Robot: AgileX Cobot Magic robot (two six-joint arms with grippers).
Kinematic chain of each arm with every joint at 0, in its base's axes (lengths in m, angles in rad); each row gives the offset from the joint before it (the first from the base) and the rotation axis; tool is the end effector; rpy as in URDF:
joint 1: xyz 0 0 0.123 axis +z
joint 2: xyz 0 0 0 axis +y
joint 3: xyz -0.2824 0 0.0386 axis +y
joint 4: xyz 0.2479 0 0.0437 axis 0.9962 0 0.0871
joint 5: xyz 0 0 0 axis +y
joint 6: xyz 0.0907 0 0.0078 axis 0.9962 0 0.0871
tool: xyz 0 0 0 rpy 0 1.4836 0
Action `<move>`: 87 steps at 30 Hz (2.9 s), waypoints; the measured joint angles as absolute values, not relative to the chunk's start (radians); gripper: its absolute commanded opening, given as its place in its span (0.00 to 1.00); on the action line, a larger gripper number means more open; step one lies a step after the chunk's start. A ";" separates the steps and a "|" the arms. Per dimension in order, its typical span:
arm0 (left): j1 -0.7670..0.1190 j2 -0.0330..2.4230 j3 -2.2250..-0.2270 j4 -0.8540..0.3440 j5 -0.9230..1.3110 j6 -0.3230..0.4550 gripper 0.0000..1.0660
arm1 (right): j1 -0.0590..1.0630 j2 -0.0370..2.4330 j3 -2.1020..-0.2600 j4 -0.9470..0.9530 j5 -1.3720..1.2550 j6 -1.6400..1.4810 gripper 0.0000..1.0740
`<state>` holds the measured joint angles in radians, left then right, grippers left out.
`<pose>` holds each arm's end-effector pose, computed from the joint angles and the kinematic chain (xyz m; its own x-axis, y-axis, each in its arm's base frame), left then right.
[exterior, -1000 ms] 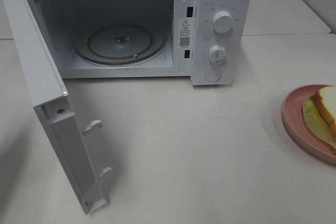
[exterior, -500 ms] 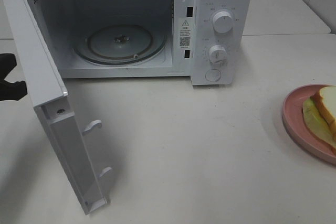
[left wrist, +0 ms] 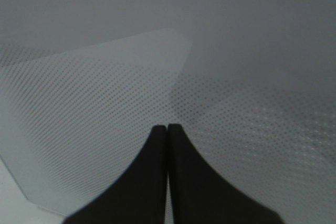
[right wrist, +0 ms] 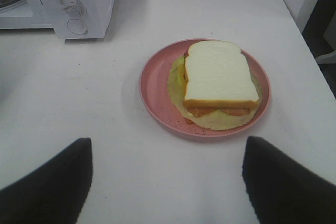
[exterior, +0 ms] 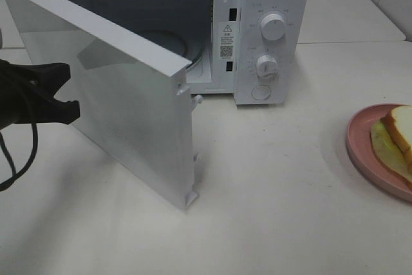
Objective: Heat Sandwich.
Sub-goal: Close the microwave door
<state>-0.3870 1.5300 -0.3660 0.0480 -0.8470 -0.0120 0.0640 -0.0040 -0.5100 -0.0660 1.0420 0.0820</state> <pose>0.2338 -0.0988 0.1755 -0.2033 0.1042 -0.9736 0.4137 0.9104 0.0111 -0.0056 -0.0056 0.2816 -0.4250 0.0214 -0.9049 0.0083 0.9998 0.0198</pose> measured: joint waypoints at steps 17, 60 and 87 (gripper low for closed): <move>-0.578 1.627 -0.531 -0.263 -0.847 0.171 0.00 | 0.064 -0.004 -0.510 -0.066 1.042 0.082 0.71; -0.693 1.969 -1.062 -0.402 -0.659 0.331 0.00 | 0.064 -0.004 -0.510 -0.066 1.042 0.082 0.71; -0.676 1.929 -1.031 -0.459 -0.632 0.340 0.00 | 0.064 -0.004 -0.510 -0.066 1.042 0.082 0.71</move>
